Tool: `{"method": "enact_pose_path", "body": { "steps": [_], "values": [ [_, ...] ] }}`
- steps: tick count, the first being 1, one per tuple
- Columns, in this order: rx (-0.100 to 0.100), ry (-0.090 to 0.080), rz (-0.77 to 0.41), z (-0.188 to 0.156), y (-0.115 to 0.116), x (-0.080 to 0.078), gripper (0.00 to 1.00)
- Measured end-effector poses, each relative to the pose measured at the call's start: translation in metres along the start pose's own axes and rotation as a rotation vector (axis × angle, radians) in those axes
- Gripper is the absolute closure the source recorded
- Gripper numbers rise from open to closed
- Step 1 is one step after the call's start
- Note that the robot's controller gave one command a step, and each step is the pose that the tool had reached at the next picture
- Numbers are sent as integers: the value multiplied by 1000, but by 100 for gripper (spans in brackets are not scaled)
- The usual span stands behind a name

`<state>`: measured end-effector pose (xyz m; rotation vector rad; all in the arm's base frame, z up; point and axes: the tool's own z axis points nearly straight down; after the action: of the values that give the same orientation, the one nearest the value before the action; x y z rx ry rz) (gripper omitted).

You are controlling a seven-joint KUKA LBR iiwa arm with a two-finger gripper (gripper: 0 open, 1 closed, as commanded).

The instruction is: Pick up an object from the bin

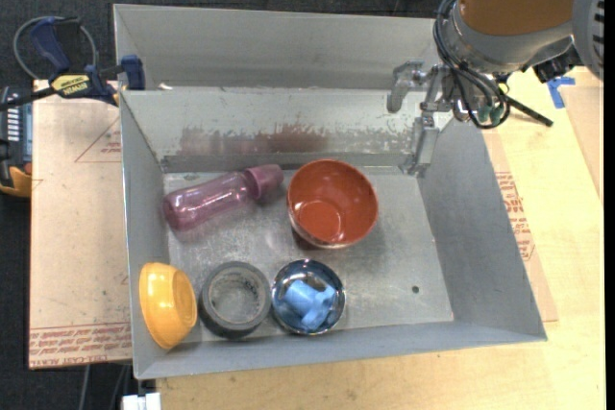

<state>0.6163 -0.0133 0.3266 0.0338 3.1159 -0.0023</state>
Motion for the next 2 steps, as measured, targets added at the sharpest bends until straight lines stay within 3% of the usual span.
{"method": "enact_pose_path", "body": {
  "steps": [1, 2],
  "values": [
    [-2, 10, -195, -51, -8, 0, 0],
    [-3, 10, -41, -138, -19, -2, 0]
  ]
}}
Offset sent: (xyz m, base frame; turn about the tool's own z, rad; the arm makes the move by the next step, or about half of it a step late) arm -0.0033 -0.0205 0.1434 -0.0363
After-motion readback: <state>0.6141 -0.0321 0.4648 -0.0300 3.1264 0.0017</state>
